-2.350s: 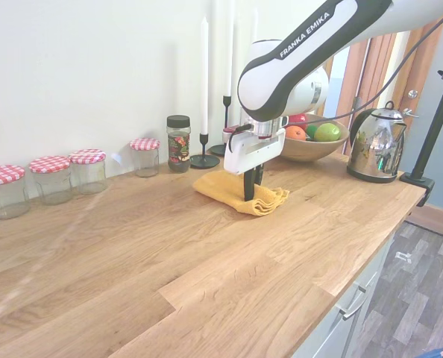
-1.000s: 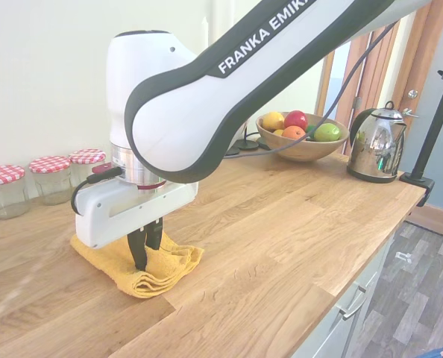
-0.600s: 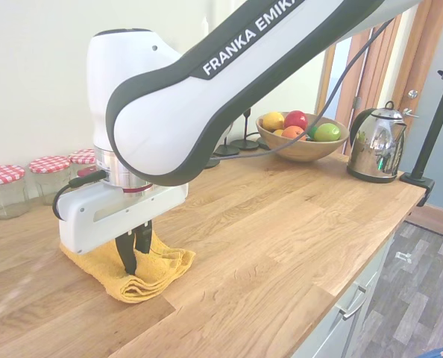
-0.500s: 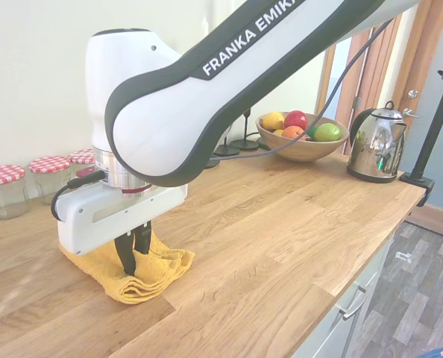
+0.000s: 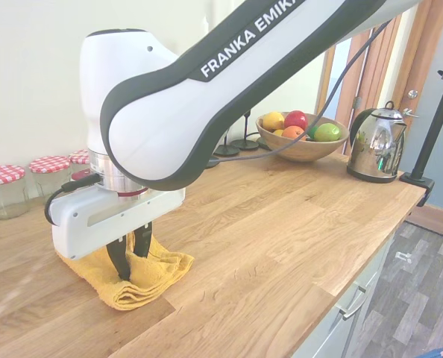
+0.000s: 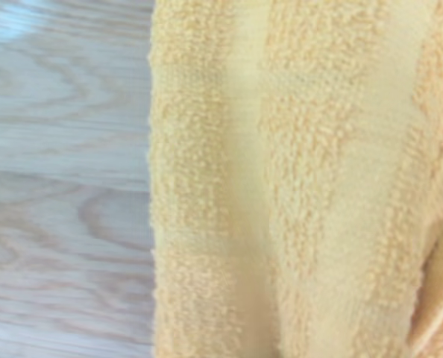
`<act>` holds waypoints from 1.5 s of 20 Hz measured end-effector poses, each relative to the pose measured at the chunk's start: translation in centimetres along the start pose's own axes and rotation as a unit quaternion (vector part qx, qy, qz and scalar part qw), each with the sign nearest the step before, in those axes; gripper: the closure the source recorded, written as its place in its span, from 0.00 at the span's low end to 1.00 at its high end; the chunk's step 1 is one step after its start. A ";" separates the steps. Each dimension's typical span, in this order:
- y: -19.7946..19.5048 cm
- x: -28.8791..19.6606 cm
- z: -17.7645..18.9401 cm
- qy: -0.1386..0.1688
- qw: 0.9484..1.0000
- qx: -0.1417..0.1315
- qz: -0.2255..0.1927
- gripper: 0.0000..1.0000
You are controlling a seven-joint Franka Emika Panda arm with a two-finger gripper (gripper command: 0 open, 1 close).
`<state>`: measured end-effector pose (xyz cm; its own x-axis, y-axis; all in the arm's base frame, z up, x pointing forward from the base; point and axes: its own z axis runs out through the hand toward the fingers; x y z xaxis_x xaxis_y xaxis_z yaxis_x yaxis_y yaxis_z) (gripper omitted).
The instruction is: Wipe the counter
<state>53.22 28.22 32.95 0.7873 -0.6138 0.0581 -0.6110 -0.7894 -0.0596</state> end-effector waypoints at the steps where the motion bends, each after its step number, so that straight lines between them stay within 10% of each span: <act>1: 0.0 -0.1 0.0 0.000 1.000 0.000 0.000 0.00; 30: -1.1 -1.4 -2.9 0.016 1.000 0.020 0.002 0.00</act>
<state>52.54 29.96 35.80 0.7812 -0.6180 0.0886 -0.6103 -0.7858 -0.1000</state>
